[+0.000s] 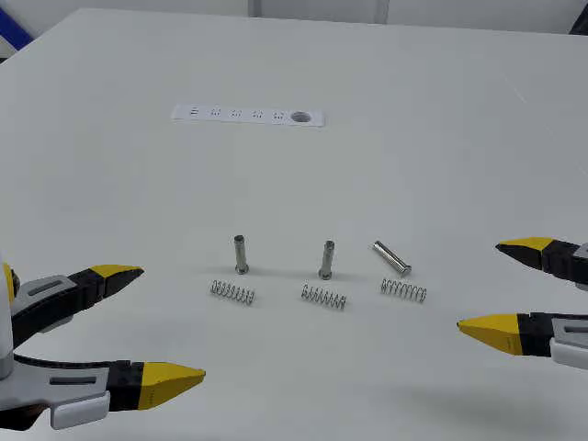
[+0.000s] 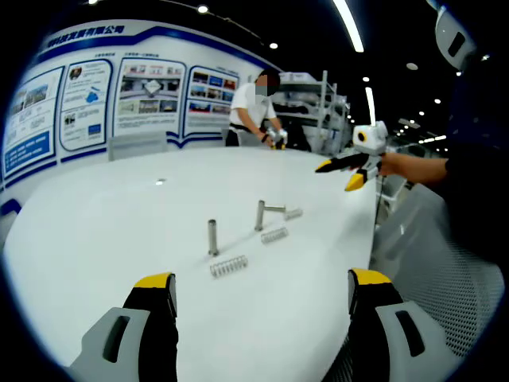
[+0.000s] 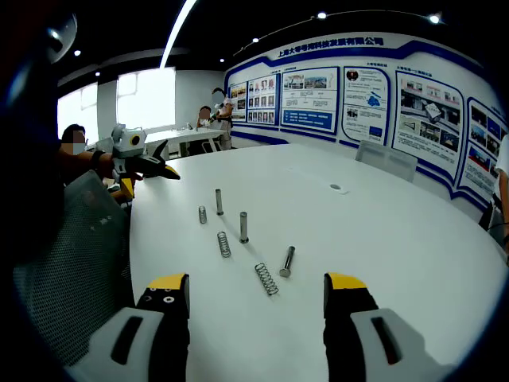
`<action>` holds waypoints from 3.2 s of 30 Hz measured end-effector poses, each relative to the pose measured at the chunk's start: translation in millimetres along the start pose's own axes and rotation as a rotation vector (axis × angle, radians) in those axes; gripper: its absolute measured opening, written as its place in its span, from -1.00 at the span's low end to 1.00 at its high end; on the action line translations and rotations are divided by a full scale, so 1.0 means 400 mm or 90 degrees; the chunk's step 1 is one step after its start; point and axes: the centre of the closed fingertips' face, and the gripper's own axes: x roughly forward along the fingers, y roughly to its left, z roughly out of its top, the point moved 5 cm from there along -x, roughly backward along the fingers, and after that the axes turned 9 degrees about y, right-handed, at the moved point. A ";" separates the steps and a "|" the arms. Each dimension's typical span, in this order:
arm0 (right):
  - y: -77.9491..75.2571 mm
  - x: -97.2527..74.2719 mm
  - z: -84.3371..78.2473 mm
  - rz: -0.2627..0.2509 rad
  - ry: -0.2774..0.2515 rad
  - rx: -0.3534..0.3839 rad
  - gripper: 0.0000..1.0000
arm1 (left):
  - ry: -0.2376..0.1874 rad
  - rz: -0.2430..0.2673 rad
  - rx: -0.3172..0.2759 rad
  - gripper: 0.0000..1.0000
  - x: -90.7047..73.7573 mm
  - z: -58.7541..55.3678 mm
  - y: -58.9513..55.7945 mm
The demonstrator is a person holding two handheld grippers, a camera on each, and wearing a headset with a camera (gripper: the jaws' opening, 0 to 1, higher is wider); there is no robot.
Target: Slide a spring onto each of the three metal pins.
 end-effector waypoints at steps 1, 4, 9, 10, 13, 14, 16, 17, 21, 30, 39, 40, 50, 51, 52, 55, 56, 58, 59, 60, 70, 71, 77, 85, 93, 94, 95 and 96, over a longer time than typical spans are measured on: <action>-0.001 -0.001 -0.001 0.000 0.001 0.002 0.39 | 0.001 0.000 0.000 0.81 0.000 -0.001 0.000; -0.001 -0.003 0.000 -0.001 0.002 0.002 0.39 | 0.001 -0.001 0.000 0.80 0.000 -0.001 -0.002; 0.001 -0.006 -0.001 -0.002 0.003 0.007 0.38 | 0.004 -0.004 0.002 0.80 0.003 -0.002 -0.002; 0.003 -0.006 -0.002 -0.001 0.004 0.008 0.38 | 0.005 -0.005 0.002 0.80 0.004 -0.003 -0.003; 0.005 -0.008 -0.004 -0.002 0.004 0.012 0.38 | 0.005 -0.008 0.002 0.80 0.006 -0.002 -0.004; 0.005 -0.008 -0.006 -0.003 0.004 0.013 0.38 | 0.005 -0.008 0.003 0.80 0.007 -0.002 -0.005; 0.006 -0.010 -0.008 -0.004 0.005 0.016 0.38 | 0.005 -0.012 0.003 0.80 0.009 -0.002 -0.008; 0.005 -0.010 -0.011 -0.004 0.006 0.017 0.38 | 0.006 -0.013 0.003 0.79 0.011 -0.003 -0.009; 0.007 -0.013 -0.018 -0.006 0.009 0.022 0.36 | 0.008 -0.017 0.004 0.79 0.016 -0.004 -0.013; 0.008 -0.017 -0.020 -0.010 0.008 0.032 0.33 | 0.010 -0.022 0.008 0.79 0.020 0.000 -0.017; 0.002 -0.015 -0.019 -0.009 0.013 0.043 0.26 | 0.009 -0.021 0.006 0.78 0.020 -0.002 -0.024; 0.001 -0.014 -0.017 -0.009 0.013 0.043 0.25 | 0.010 -0.022 0.004 0.78 0.020 -0.003 -0.025; -0.012 0.001 -0.002 -0.013 0.022 0.045 0.15 | 0.010 -0.020 0.000 0.77 0.023 -0.004 -0.027; -0.013 0.003 0.002 -0.013 0.021 0.044 0.14 | 0.010 -0.019 0.000 0.77 0.023 -0.004 -0.028; -0.014 0.005 0.005 -0.013 0.020 0.043 0.12 | 0.011 -0.019 0.000 0.77 0.024 -0.005 -0.028; -0.022 0.016 0.016 -0.016 0.024 0.043 0.05 | 0.012 -0.021 0.000 0.77 0.024 -0.007 -0.032; -0.023 0.019 0.019 -0.016 0.025 0.041 0.04 | 0.012 -0.021 0.000 0.76 0.024 -0.007 -0.033; -0.027 0.027 0.025 -0.018 0.031 0.037 0.01 | 0.013 -0.021 -0.001 0.76 0.023 -0.007 -0.032; -0.029 0.030 0.028 -0.020 0.033 0.035 -0.02 | 0.013 -0.020 -0.001 0.76 0.023 -0.007 -0.032; -0.031 0.032 0.032 -0.021 0.034 0.033 -0.05 | 0.012 -0.020 -0.001 0.76 0.023 -0.007 -0.032; -0.062 0.074 0.071 -0.030 0.054 0.024 -0.21 | 0.011 -0.022 -0.003 0.75 0.026 -0.010 -0.032; -0.064 0.078 0.074 -0.031 0.057 0.022 -0.22 | 0.011 -0.022 -0.003 0.75 0.026 -0.010 -0.033; -0.087 0.117 0.080 -0.033 0.080 0.019 -0.28 | 0.011 -0.025 -0.001 0.74 0.026 -0.010 -0.033; -0.111 0.171 0.083 -0.035 0.117 0.014 -0.34 | 0.013 -0.027 0.000 0.72 0.027 -0.010 -0.033; -0.126 0.225 0.075 -0.031 0.154 0.014 -0.39 | 0.016 -0.026 0.001 0.72 0.027 -0.011 -0.034; -0.127 0.230 0.074 -0.031 0.159 0.014 -0.40 | 0.016 -0.026 0.000 0.72 0.028 -0.012 -0.034; -0.128 0.238 0.073 -0.031 0.163 0.014 -0.41 | 0.017 -0.026 0.001 0.72 0.028 -0.012 -0.035; -0.129 0.244 0.073 -0.030 0.167 0.015 -0.42 | 0.017 -0.026 0.001 0.72 0.028 -0.012 -0.035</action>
